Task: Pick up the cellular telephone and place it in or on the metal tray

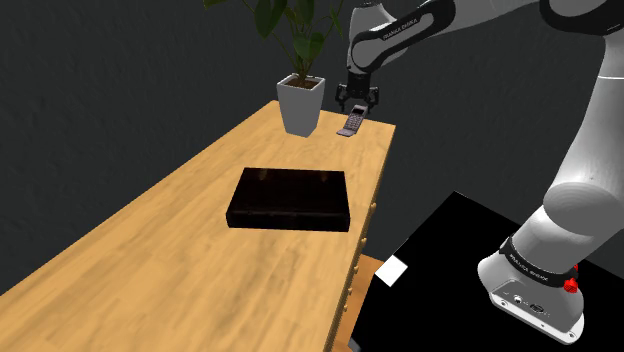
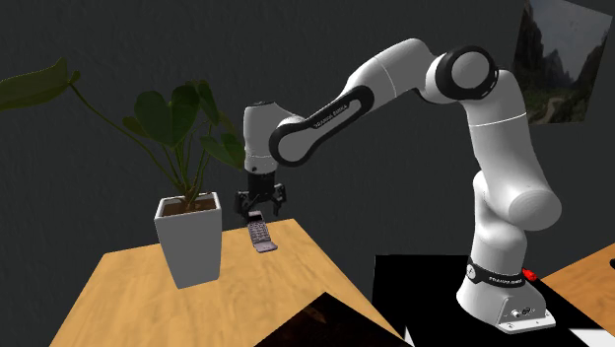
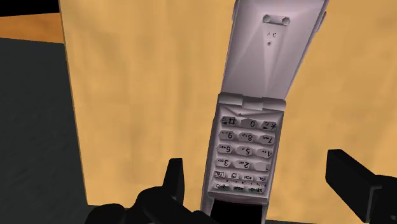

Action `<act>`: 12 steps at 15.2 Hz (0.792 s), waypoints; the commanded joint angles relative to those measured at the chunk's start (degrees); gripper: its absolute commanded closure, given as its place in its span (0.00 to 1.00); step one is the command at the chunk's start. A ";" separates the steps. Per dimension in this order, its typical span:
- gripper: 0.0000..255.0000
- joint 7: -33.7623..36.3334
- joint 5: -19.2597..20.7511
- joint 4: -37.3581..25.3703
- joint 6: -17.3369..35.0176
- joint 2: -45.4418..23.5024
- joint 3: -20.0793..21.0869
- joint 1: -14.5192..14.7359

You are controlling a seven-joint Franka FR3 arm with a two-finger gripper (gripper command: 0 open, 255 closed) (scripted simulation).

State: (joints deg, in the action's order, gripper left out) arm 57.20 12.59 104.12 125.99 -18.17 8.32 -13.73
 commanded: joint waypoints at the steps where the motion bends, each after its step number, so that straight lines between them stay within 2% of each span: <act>1: 0.00 1.58 0.11 -2.10 0.43 -2.42 -0.60 -0.07; 8: 0.00 2.19 1.08 -0.96 4.85 -5.73 -1.18 -0.16; 12: 0.00 2.18 1.08 -0.96 4.85 -5.73 -1.18 -0.15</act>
State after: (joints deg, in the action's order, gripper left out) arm 59.38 13.66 103.16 130.78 -23.86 7.14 -13.88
